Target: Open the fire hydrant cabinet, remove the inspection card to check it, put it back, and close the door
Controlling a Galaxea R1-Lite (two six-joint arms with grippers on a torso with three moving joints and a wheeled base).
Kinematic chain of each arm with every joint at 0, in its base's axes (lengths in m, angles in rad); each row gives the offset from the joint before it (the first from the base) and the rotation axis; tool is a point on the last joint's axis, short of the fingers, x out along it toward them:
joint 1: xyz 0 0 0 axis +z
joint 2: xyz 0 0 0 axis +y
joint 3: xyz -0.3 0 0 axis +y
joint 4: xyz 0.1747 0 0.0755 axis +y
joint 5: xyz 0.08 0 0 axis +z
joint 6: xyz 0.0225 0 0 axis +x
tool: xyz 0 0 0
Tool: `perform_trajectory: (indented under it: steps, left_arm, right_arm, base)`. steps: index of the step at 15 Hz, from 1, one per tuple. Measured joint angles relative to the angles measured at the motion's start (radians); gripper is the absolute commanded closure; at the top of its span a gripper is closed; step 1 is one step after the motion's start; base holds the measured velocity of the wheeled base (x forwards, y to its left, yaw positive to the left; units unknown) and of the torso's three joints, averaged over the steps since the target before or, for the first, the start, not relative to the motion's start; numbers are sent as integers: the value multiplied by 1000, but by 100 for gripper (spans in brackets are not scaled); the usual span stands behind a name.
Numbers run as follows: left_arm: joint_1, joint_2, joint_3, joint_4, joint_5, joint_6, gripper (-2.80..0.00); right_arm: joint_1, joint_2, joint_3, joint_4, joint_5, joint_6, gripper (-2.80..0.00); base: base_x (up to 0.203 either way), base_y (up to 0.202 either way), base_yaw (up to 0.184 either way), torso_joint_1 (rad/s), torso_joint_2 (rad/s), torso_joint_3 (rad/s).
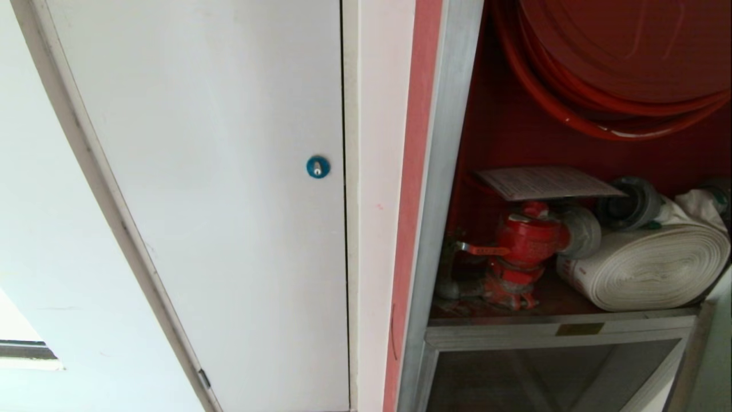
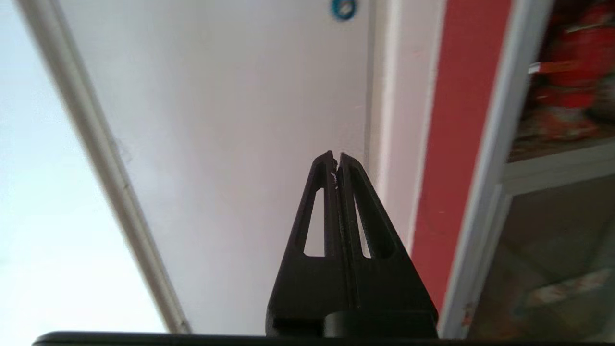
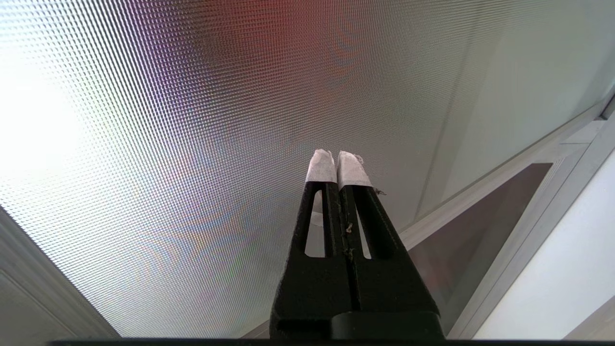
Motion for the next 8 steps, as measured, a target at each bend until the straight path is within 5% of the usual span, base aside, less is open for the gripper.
perform_trajectory:
  steps: [4,8]
  left_arm:
    - [0,-35,80,-2,175,86,0]
    - [0,-40,90,76,202,94,0]
  right_arm:
    - [0,0,0,0,0,0,0]
    - [0,0,0,0,0,0,0]
  base:
    - [0,0,0,0,0,0]
    - [0,0,0,0,0,0]
